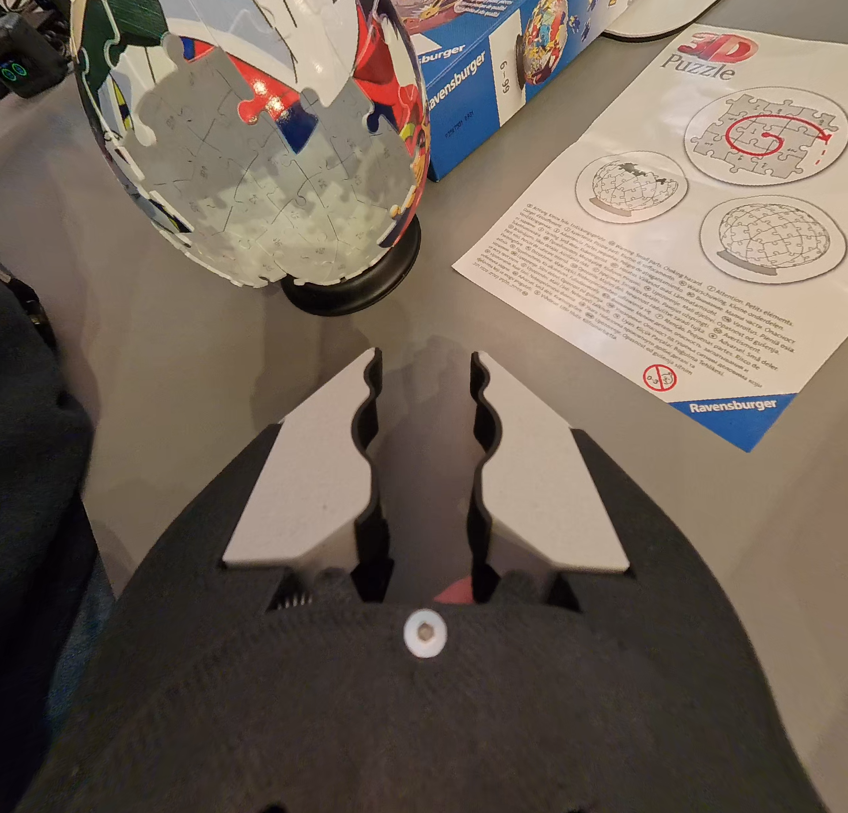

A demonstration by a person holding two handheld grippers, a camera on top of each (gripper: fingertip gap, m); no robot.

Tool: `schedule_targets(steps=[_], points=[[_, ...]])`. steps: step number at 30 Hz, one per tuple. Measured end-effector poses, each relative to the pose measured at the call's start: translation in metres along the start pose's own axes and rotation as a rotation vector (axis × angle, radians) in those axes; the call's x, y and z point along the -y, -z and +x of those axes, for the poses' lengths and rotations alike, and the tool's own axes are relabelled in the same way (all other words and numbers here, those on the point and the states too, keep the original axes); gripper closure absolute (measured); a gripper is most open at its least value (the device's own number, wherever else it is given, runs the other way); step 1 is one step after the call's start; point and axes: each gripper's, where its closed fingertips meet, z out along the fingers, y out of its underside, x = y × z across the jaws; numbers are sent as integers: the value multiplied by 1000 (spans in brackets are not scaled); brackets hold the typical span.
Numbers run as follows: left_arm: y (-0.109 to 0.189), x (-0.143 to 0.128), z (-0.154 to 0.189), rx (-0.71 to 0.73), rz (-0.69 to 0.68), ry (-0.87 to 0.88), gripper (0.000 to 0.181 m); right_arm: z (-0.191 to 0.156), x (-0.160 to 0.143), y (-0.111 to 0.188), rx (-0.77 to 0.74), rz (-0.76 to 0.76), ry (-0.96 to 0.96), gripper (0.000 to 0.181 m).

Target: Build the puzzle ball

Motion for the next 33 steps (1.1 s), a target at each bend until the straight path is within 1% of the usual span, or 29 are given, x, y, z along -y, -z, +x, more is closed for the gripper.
schedule_targets(steps=[3, 5, 6, 8, 10, 12, 20, 23, 24, 26, 31, 33], points=[[-18, -2, 17, -17, -100, -25, 134, 0, 1, 1, 2, 5, 2, 144], [-29, -1, 21, -20, -132, -15, 140, -1, 1, 1, 2, 8, 5, 144], [-33, -2, 20, 1, -157, -20, 142, -1, 1, 1, 3, 10, 6, 144], [-33, -1, 17, 30, -170, -4, 145, -1, 2, 1, 4, 13, 7, 144], [-34, -2, 17, 39, -182, -2, 155, -1, 2, 2, 6, 17, 6, 144], [-34, -2, 18, 49, -189, 9, 156, -2, 2, 2, 8, 20, 6, 143], [-33, -2, 21, 112, -153, 60, 156, -3, 4, 3, 15, 32, 16, 142], [-28, 0, 24, 143, -132, 66, 170, -4, 4, 3, 19, 32, 21, 142], [-25, 2, 26, 142, -115, 74, 172, -5, 4, 3, 19, 31, 23, 142], [-24, 7, 31, 131, -74, 81, 173, -5, 4, 3, 21, 32, 26, 142], [-21, 7, 32, 154, -72, 82, 175, -6, 4, 4, 23, 35, 33, 141], [-17, 9, 35, 152, -46, 91, 177, -7, 4, 3, 27, 33, 38, 140]])
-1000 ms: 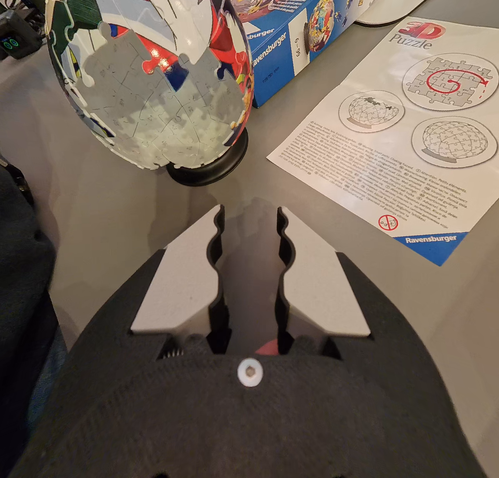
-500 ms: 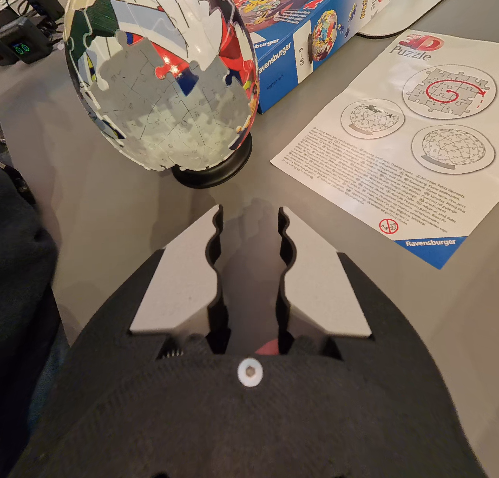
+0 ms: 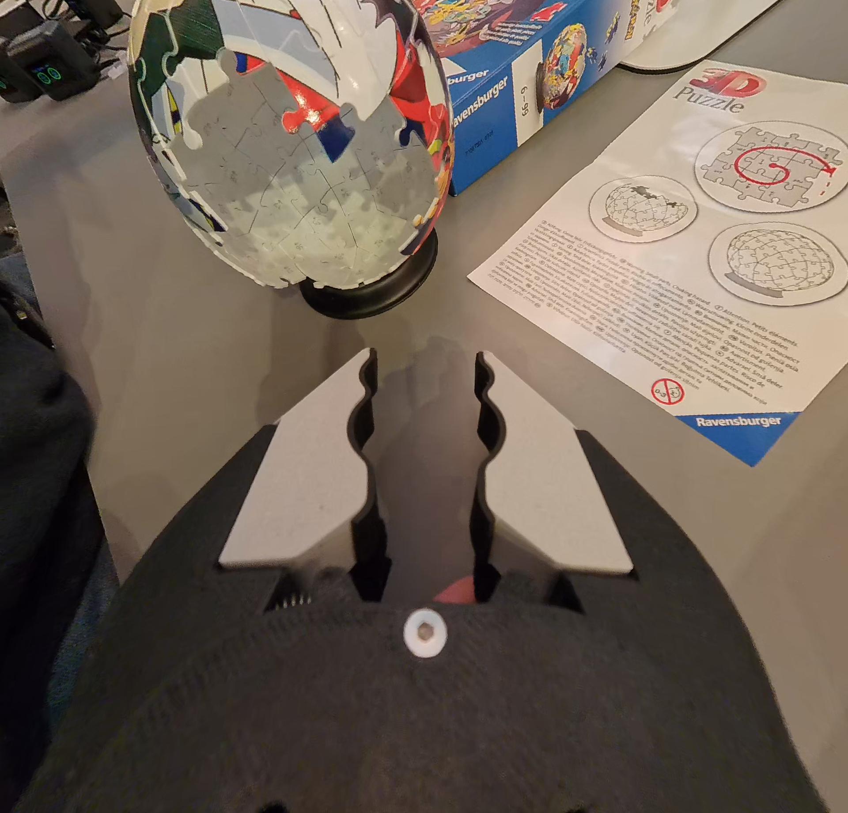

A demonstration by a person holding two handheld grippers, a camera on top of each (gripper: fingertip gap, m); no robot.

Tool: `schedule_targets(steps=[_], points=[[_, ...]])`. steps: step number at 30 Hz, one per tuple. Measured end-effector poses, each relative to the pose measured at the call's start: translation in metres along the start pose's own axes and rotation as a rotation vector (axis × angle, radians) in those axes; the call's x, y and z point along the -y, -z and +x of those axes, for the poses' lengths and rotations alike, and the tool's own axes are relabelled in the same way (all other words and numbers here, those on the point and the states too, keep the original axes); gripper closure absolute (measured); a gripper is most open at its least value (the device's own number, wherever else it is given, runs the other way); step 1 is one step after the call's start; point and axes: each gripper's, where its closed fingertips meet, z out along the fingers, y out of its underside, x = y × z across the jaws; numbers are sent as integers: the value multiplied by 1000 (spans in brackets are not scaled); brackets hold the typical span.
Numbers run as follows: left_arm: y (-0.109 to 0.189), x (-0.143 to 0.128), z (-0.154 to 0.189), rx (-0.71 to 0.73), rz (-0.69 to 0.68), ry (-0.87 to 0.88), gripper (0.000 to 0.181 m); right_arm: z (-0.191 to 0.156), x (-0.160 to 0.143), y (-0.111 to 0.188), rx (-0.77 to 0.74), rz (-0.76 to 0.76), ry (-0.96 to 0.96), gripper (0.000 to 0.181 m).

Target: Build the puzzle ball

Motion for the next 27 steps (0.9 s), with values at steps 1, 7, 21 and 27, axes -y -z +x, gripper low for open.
schedule_targets(steps=[1, 7, 21, 27], points=[[4, 1, 2, -6, 17, 9, 178, -1, 0, 0, 3, -2, 4, 140], [39, 11, 14, 15, 171, 79, 179, -2, 1, 1, 6, 8, 13, 137], [116, 138, 178, -193, 621, 117, 180, -10, 4, 4, 42, 38, 43, 126], [98, 202, 243, -442, 720, 207, 180, -13, 7, 7, 58, 62, 55, 125]])
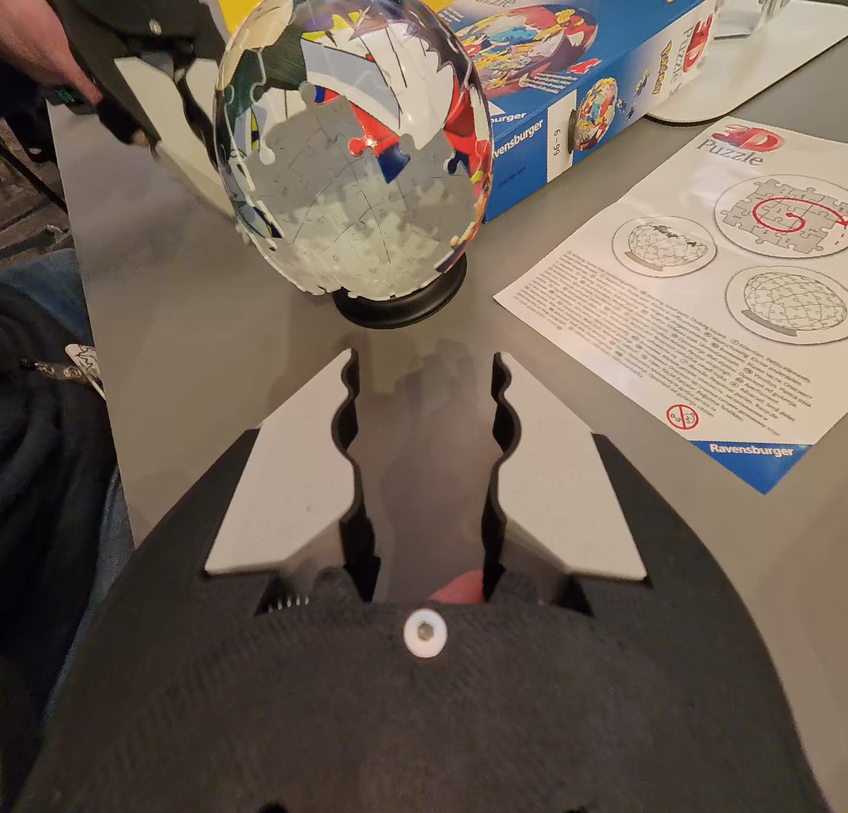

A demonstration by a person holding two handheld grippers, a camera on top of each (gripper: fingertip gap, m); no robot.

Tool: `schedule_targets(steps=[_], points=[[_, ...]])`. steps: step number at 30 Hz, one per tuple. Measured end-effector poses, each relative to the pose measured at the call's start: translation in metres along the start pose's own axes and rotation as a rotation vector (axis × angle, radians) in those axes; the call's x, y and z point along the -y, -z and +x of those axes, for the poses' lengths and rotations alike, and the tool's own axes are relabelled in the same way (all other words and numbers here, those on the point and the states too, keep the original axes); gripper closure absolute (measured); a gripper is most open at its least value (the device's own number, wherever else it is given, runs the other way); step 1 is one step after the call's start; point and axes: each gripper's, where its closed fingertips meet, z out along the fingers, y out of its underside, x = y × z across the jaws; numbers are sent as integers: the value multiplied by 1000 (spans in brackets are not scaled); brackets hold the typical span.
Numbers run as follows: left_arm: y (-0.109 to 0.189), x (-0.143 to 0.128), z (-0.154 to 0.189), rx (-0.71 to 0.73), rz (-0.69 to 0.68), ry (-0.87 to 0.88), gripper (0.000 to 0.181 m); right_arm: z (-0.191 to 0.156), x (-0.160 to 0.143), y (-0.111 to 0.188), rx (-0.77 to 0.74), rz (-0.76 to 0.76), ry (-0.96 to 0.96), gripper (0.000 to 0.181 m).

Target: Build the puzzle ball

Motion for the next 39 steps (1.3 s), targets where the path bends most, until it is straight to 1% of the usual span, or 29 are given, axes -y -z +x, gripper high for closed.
schedule_targets(steps=[2, 4, 7, 10, 12, 17, 22, 27, 33, 36, 39], points=[[-18, 3, 10, -14, 0, 22, 179, -1, 1, 1, -2, 6, 10, 125], [-29, 6, 17, -17, 8, 53, 180, -3, 1, 1, 2, 11, 22, 124], [-35, 9, 22, 24, 7, 57, 178, -4, 2, 2, 8, 19, 34, 124], [-37, 16, 28, 16, 53, 74, 163, -5, 3, 3, 12, 24, 33, 124], [-37, 14, 26, 42, 52, 80, 159, -5, 4, 3, 14, 30, 28, 124], [-30, 19, 25, 78, 121, 69, 153, -7, 4, 3, 15, 32, 46, 123], [-19, 40, 26, 120, 229, 22, 148, -7, 3, 3, 12, 29, 54, 123], [-21, 48, 25, 161, 246, -25, 137, -8, 3, 2, 21, 20, 55, 120], [-16, 67, 26, 190, 339, -69, 119, -10, 3, 1, 26, 19, 68, 119], [-16, 66, 25, 213, 328, -101, 114, -10, 4, 2, 32, 29, 62, 120], [-17, 59, 23, 217, 319, -92, 108, -11, 5, 3, 41, 37, 58, 121]])
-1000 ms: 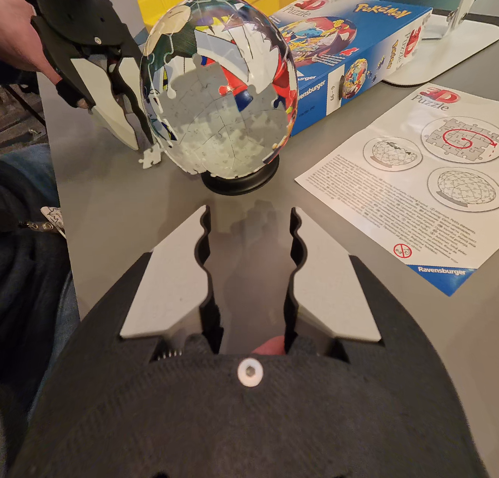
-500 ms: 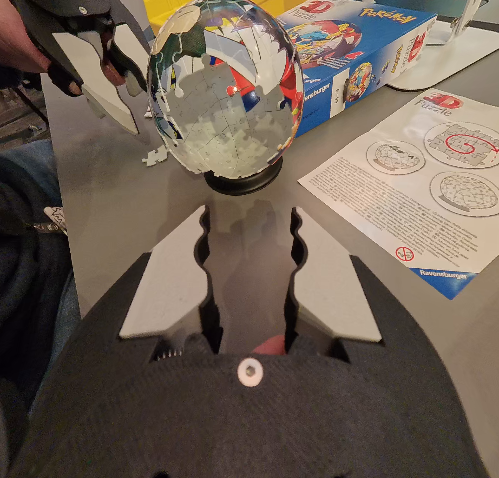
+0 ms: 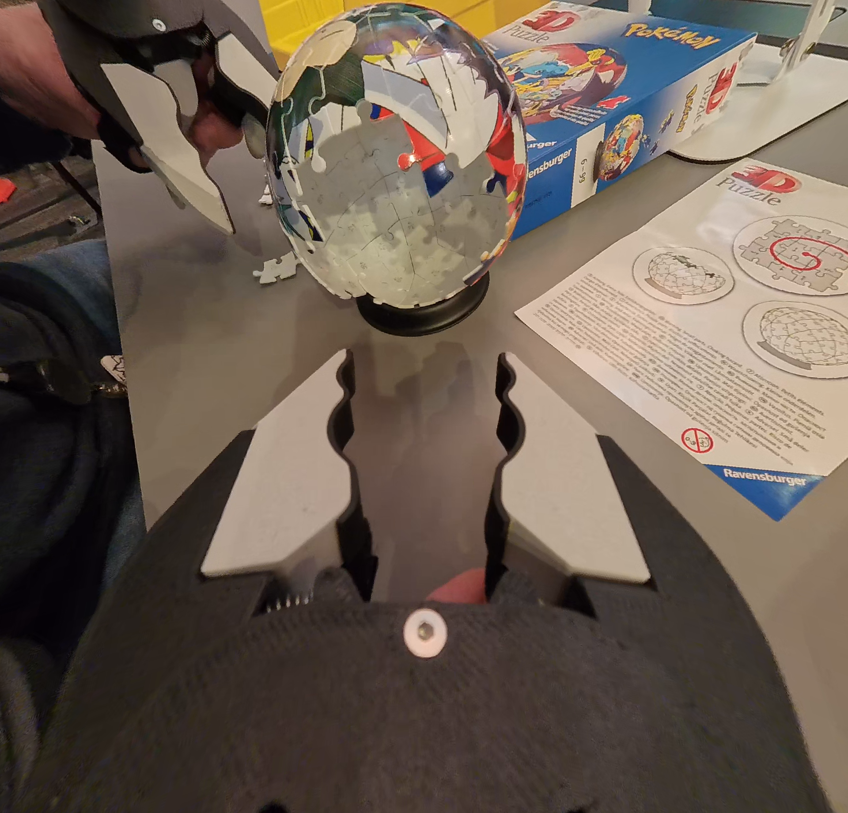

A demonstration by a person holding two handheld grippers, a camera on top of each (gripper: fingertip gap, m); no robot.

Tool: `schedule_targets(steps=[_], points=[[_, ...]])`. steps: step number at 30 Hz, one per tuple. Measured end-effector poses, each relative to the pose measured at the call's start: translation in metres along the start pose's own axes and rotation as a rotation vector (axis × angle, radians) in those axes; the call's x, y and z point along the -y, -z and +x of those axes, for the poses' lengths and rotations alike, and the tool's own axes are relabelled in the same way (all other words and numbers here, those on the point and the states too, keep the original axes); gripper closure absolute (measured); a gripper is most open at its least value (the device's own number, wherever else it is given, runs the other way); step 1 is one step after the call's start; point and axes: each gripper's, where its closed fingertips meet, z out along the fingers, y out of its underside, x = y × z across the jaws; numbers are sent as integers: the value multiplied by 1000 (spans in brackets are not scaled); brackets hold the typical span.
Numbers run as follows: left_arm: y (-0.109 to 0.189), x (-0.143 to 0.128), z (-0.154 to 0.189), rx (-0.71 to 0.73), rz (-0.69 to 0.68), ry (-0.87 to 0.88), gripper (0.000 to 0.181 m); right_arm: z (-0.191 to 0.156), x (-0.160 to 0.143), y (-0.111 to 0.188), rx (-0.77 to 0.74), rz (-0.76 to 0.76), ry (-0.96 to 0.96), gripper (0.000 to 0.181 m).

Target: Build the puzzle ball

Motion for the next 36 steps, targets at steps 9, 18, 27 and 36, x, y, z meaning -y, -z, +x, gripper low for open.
schedule_targets(steps=[9, 18, 27, 36], points=[[3, -14, -7, -2, -14, 20, 105, -2, 5, 4, 13, 39, 0, 123], [27, -58, -25, 120, -168, -2, 106, 0, 10, 9, 26, 84, -32, 125], [82, -108, -62, 328, -195, 83, 113, 1, 9, 8, -2, 77, -9, 129], [80, -126, -81, 385, -184, 78, 123, 2, 7, 7, -8, 66, -15, 130]])
